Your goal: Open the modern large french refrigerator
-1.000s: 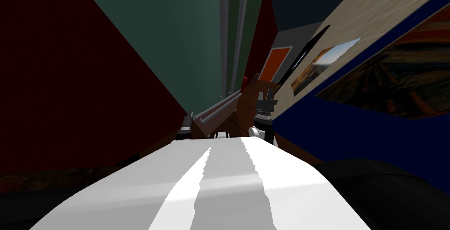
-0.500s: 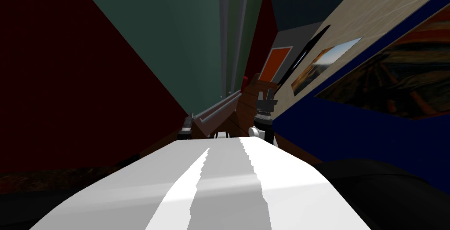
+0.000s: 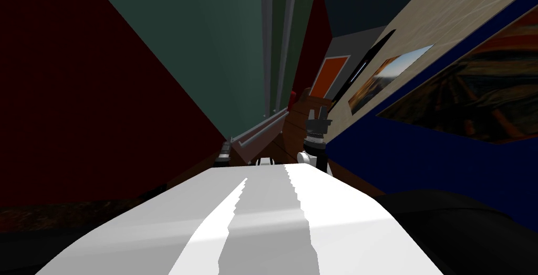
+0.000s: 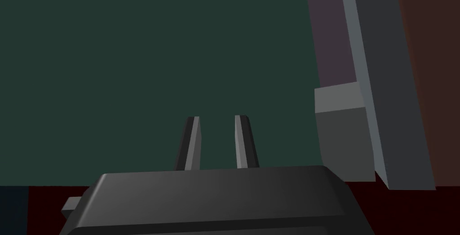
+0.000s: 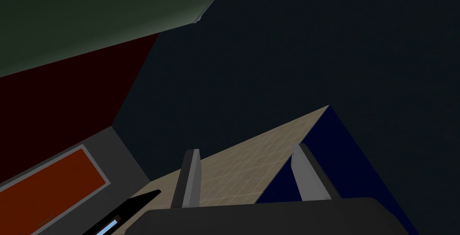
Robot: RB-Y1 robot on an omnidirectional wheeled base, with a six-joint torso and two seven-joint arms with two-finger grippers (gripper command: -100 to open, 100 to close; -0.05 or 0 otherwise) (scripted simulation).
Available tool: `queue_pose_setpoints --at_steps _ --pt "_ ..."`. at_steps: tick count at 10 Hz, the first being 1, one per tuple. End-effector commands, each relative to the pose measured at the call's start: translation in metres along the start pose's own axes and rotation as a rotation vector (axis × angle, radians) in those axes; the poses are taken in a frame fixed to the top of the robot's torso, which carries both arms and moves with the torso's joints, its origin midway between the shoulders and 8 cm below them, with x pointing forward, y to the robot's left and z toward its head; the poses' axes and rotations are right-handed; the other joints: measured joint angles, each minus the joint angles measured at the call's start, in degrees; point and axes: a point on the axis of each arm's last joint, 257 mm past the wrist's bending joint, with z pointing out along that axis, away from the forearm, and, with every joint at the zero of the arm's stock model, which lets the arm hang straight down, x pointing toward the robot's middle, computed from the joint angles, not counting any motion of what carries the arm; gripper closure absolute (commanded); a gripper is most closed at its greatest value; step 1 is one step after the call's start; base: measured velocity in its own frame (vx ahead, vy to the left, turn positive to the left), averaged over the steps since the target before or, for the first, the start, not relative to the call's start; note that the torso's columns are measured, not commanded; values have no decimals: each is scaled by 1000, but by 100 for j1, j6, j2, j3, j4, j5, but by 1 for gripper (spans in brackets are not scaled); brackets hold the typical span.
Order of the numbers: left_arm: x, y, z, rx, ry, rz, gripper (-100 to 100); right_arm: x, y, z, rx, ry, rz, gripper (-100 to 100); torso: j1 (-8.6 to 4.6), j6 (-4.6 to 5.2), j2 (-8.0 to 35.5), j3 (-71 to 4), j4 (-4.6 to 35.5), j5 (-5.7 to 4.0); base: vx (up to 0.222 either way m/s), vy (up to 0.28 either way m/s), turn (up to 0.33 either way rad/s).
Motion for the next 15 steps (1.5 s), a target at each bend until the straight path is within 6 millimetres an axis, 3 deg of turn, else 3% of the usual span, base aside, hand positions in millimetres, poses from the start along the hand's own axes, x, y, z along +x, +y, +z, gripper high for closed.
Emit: queue_pose_setpoints --at_steps 1,9,15 --pt "3 25 -13 -61 5 4 -100 0 0 0 0 0 0 0 -1 -3 3 0 2 -2 9 -12 0" --pt "22 68 -36 -155 20 8 -100 0 0 0 0 0 0 0 -20 8 18 14 -21 20 11 -2 3" --pt "29 79 -45 -185 24 4 -100 0 0 0 0 0 0 0 7 24 -40 -10 -75 66 1 -2 -3"
